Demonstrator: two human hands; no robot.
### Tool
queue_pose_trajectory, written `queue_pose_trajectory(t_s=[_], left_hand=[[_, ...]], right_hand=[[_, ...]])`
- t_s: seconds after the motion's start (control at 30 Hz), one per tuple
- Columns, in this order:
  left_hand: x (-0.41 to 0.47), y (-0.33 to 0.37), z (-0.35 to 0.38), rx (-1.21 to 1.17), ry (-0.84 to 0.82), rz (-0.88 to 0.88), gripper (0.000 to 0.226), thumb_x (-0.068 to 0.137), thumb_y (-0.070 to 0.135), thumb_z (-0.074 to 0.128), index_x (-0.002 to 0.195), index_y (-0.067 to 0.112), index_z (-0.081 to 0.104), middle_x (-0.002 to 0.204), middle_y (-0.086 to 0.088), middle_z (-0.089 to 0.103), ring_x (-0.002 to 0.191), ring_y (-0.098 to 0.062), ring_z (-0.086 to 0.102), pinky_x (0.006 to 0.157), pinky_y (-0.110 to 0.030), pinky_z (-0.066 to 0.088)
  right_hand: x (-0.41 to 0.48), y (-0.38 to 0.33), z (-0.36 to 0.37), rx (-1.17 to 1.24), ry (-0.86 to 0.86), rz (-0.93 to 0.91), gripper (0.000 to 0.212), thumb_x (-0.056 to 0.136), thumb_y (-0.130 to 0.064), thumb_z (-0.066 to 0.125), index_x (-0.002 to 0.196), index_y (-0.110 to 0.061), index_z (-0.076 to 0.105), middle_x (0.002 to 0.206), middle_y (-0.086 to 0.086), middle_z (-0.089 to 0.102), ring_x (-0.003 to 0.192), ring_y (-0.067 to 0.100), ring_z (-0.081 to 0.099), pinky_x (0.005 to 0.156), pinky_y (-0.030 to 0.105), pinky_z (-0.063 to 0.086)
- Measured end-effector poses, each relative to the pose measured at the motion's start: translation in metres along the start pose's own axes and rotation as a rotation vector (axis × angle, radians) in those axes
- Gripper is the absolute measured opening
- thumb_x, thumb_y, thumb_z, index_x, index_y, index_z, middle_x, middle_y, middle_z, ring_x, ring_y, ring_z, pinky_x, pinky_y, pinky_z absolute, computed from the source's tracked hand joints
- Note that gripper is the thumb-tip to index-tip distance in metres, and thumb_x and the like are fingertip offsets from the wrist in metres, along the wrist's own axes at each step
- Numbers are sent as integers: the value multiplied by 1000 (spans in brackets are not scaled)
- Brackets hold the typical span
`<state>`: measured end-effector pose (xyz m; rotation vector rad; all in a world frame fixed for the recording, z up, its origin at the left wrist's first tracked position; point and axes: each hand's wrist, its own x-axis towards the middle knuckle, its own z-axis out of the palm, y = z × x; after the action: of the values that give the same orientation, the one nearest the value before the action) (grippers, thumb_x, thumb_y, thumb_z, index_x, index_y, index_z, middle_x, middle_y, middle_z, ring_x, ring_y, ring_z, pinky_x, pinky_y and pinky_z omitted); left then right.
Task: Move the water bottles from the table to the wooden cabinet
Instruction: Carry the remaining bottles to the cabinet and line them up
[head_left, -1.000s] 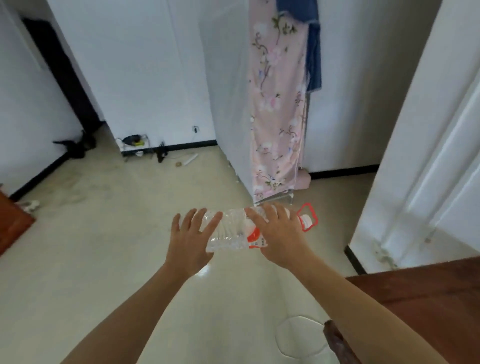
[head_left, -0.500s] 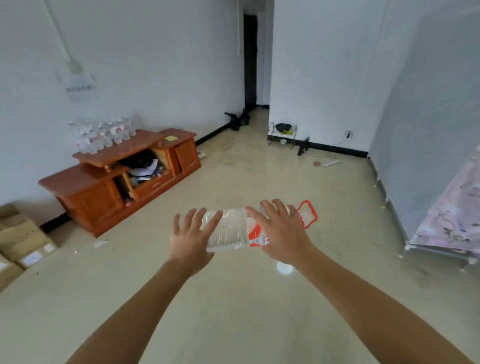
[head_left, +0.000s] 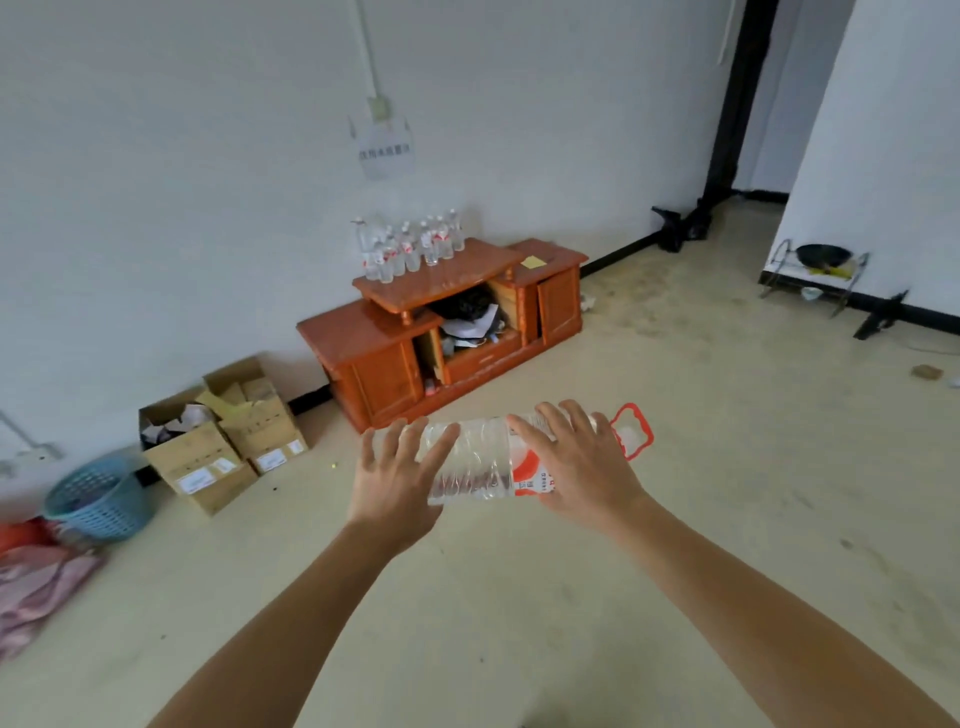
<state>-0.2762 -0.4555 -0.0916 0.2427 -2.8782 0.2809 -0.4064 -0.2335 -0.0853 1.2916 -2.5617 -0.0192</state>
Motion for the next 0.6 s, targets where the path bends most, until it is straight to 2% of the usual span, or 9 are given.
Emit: queue_pose_trajectory(t_s=[0.17, 0.33, 0.5, 0.6], left_hand=[[100, -101, 17, 60, -34, -37, 114, 55, 62, 89, 148, 31, 31, 139, -12, 50, 125, -36, 48, 101, -61, 41], [172, -181, 35, 59, -56, -127, 112, 58, 69, 83, 148, 32, 27, 142, -11, 49, 129, -36, 48, 105, -60, 38], [254, -262, 85, 34, -16, -119, 112, 54, 73, 83, 146, 30, 35, 136, -12, 56, 123, -37, 54, 99, -60, 46], [312, -306, 118, 33, -33, -89, 112, 55, 77, 80, 146, 30, 36, 133, -12, 58, 120, -36, 57, 96, -58, 48]], right_hand=[[159, 10, 29, 67, -22, -69, 108, 67, -52, 87, 153, -30, 27, 143, 10, 48, 129, 36, 48, 97, 57, 48], [289, 10, 37, 73, 6, -165, 101, 74, -58, 80, 154, -31, 24, 146, 9, 44, 133, 34, 43, 102, 56, 46], [411, 10, 66, 46, -16, -196, 105, 69, -62, 81, 154, -32, 27, 139, 6, 46, 125, 32, 46, 96, 55, 47], [479, 17, 89, 11, -60, -171, 107, 67, -67, 80, 153, -33, 25, 141, 6, 45, 128, 32, 46, 97, 55, 47]])
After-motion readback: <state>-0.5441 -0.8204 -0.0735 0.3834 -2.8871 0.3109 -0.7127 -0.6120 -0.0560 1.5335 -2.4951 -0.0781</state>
